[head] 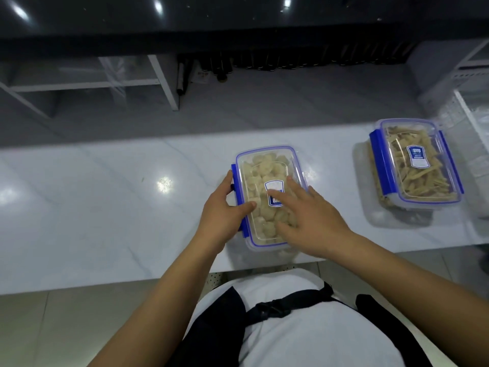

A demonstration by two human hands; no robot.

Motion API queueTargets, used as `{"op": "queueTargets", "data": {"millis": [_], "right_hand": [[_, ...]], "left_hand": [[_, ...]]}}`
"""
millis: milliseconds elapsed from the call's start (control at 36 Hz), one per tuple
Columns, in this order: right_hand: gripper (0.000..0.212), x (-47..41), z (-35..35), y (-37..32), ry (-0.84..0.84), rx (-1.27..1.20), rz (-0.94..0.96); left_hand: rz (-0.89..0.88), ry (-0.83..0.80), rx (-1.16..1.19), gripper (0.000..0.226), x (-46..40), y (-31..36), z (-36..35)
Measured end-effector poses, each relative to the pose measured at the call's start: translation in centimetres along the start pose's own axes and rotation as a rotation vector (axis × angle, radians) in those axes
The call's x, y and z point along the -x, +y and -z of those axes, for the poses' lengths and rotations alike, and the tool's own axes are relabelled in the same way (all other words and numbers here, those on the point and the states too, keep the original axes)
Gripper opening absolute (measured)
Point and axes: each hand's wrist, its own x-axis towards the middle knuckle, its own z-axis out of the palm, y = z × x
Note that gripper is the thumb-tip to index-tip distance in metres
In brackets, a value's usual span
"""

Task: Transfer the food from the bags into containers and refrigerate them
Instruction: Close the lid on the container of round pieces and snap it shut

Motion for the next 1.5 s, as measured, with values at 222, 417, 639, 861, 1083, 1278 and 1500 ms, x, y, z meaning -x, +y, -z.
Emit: {"op": "queueTargets", "data": {"millis": [222,417,639,861,1083,1278,1500], "right_hand": [[0.072,-3.5,2.7,5.4,0.1,-1.033,-0.395],[0.066,-4.9,2.0,6.8,-0.056,-1.093,-0.461],[0.03,-4.3,0.4,6.3,0.23,-0.932,-0.32],[0.039,-4.2,0.5,6.6,0.242,-0.849,-0.258],[0.058,-3.5,0.7,7.8,0.048,-1.055,-0.238],[0.025,-2.0,0.5,9.2,-0.127,-1.452,-0.353],[0.013,0.3,0.2,7.2,0.05,-1.493,-0.449]], "left_hand": [[0.132,-0.055,0.065,0.081,0.2,0.3,0.7],[0.151,-0.039,0.047,0.082,0.4,0.7,0.7],[0.16,0.014,-0.008,0.08,0.7,1.2,0.2],[0.189,0.046,-0.065,0.079,1.1,2.4,-0.5],[0.224,0.043,-0.066,0.074,2.2,2.2,-0.5],[0.288,-0.068,0.1,0.044,3.1,-0.2,0.2],[0.17,-0.284,0.172,0.042,0.9,0.5,1.3]]}}
